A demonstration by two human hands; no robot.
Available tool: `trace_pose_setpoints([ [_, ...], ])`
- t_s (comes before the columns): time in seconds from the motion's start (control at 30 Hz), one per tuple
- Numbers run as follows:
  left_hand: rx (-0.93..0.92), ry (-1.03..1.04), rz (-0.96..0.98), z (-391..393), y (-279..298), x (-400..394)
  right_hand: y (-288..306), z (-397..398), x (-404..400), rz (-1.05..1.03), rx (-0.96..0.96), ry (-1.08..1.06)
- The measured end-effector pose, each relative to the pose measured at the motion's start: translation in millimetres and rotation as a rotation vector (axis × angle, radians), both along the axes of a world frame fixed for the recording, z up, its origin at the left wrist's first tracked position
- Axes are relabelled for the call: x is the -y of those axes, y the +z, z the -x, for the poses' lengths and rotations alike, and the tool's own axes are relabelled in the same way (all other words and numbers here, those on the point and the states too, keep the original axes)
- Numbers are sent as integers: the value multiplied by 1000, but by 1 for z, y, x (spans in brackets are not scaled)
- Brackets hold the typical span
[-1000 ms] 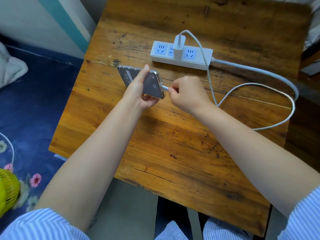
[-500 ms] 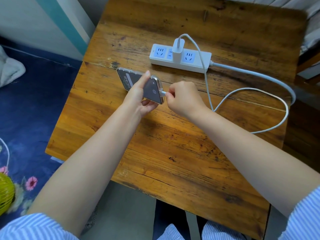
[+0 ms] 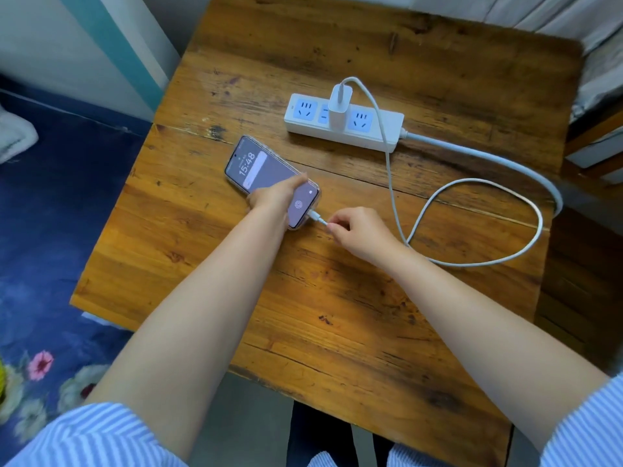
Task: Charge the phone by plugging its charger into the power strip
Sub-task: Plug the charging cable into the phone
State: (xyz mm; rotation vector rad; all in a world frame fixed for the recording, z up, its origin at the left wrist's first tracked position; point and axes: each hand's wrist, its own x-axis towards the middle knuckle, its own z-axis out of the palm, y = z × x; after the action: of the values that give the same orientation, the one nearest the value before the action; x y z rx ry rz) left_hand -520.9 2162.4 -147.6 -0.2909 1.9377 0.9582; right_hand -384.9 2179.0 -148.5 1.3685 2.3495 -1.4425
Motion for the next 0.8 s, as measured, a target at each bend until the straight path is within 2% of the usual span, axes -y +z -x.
trace_pose_setpoints([
  [0.1, -99, -35, 69, 2, -3, -4, -8, -1, -6, -40, 52, -14],
  [0.27, -87, 7, -3, 11, -6, -3, -15, -4, -21, -128, 47, -138],
  [0.5, -142, 33, -90, 11, -8, 1, -21, 14, -41, -235, 128, -77],
  [0.57, -180, -16, -105, 10, -10, 4, -22, 16, -42, -234, 126, -70],
  [0.67, -329, -132, -86, 8, -10, 11, -22, 15, -43, -228, 119, -51],
  [0.8, -596, -521, -30, 0, -18, 29, -20, 8, -39, -215, 146, 38],
])
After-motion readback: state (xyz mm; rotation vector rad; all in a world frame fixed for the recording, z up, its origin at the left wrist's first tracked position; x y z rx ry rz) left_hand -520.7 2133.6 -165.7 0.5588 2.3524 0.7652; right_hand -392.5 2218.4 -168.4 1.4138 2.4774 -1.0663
